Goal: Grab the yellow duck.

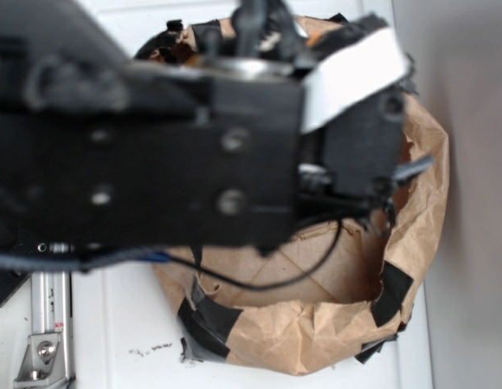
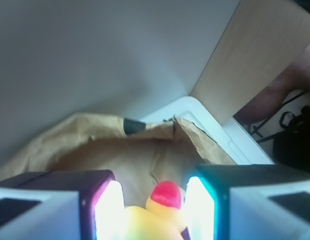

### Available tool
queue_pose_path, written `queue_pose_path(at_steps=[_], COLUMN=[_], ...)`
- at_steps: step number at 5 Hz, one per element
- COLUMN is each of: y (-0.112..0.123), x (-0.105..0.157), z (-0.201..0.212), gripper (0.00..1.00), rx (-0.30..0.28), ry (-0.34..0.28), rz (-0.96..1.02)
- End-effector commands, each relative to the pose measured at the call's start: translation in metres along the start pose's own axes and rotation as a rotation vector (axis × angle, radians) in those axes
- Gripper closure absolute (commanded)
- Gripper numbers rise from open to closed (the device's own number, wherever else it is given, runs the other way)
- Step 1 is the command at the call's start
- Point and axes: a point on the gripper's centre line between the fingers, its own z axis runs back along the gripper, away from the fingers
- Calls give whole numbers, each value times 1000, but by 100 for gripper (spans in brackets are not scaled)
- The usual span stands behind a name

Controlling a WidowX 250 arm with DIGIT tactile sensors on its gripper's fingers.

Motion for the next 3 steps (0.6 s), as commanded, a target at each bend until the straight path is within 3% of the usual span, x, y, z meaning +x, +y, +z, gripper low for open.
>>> queue_pose_path(at_steps=[1,3], y=[-8,-6], x=[-5,-5], z=[14,11], gripper=[100,100], rx=[-142,-153], ry=[138,105], rz=[-102,-68])
